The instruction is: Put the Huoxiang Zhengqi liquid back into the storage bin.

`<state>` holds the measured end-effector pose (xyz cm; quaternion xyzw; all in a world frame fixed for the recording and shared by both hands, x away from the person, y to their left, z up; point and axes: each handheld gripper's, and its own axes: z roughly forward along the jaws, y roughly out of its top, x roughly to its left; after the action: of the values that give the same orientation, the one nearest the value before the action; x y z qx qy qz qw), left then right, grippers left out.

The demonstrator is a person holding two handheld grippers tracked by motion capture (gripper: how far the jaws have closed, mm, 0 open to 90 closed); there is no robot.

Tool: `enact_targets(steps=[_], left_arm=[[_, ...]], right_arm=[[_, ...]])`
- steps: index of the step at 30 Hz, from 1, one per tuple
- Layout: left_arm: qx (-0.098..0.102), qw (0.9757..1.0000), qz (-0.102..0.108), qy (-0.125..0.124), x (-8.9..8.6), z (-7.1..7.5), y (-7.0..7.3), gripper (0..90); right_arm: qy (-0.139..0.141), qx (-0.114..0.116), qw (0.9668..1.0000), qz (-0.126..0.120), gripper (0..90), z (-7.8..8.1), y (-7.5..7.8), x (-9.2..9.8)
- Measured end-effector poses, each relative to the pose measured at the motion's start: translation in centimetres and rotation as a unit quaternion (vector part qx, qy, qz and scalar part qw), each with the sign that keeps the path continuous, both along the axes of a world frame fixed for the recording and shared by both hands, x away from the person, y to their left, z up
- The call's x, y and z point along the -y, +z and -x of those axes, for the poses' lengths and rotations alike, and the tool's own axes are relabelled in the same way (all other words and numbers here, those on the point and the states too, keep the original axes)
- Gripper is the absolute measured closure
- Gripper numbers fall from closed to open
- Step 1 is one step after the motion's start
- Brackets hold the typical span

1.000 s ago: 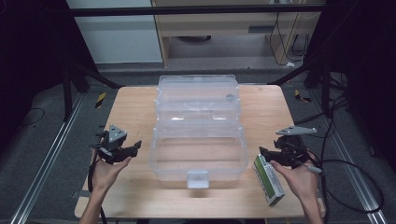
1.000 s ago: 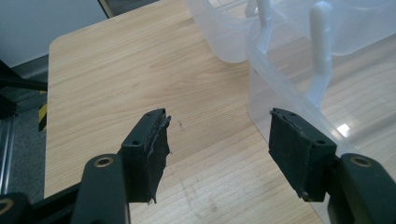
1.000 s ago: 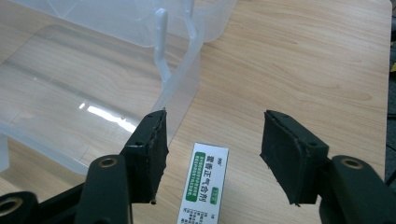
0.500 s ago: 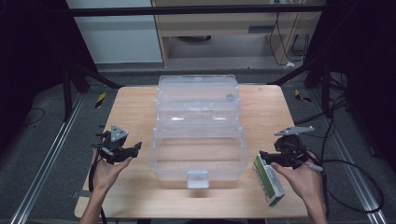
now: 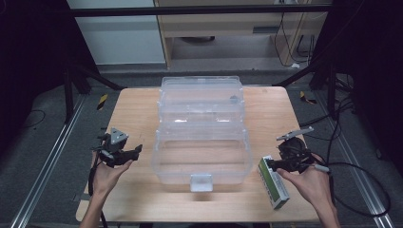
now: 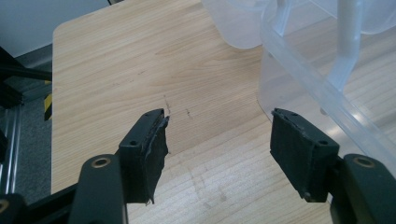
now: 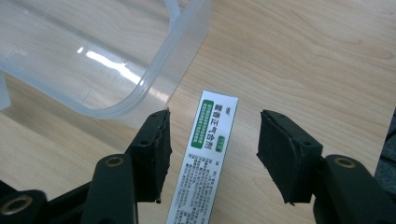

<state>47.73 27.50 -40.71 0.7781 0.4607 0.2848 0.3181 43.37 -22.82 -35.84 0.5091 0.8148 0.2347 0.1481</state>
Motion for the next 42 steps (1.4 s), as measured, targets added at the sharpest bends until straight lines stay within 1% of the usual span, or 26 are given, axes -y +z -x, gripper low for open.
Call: enact_targets(steps=[2, 8, 15, 23, 24, 26, 29, 33, 37, 42], left_arm=[[0.0, 1.0, 0.0, 0.001, -0.1, 0.0, 0.0, 35.7], [-0.003, 1.0, -0.002, 0.001, 0.0, 0.0, -0.1, 35.7], [-0.005, 1.0, -0.004, 0.001, -0.1, -0.1, -0.2, 35.7], [-0.006, 1.0, -0.005, -0.001, 0.0, 0.0, -0.2, 35.6], [-0.006, 1.0, -0.006, 0.0, 0.0, 0.0, -0.2, 35.6], [-0.007, 1.0, -0.006, 0.0, 0.0, 0.0, -0.2, 35.6], [-0.007, 1.0, -0.006, 0.001, 0.0, 0.0, -0.2, 35.6], [-0.007, 1.0, -0.006, 0.001, 0.0, 0.0, -0.2, 35.5], [-0.008, 0.9999, -0.007, 0.001, -0.1, 0.0, -0.2, 35.5], [-0.009, 0.9999, -0.007, 0.001, -0.1, 0.0, -0.2, 35.4]], right_arm=[[-0.001, -0.011, 0.9999, 0.005, 45.0, 0.0, 0.1, -0.2], [0.003, -0.034, 0.9993, 0.014, 44.0, 0.0, 0.0, -0.6], [0.003, -0.046, 0.9988, 0.018, 43.6, 0.0, -0.3, -0.8], [0.007, -0.066, 0.9975, 0.026, 43.8, 0.1, -0.9, -0.8], [0.002, -0.069, 0.9973, 0.026, 44.0, 0.1, -0.9, -0.8], [0.002, -0.071, 0.997, 0.031, 44.1, 0.2, -1.1, -0.8], [0.0, -0.082, 0.9961, 0.034, 44.3, 0.2, -1.4, -0.9], [0.003, -0.084, 0.9958, 0.037, 44.8, 0.2, -1.7, -0.9], [0.001, -0.092, 0.995, 0.038, 45.2, 0.2, -1.9, -0.9], [0.0, -0.097, 0.9944, 0.04, 45.3, 0.1, -2.2, -0.8]])
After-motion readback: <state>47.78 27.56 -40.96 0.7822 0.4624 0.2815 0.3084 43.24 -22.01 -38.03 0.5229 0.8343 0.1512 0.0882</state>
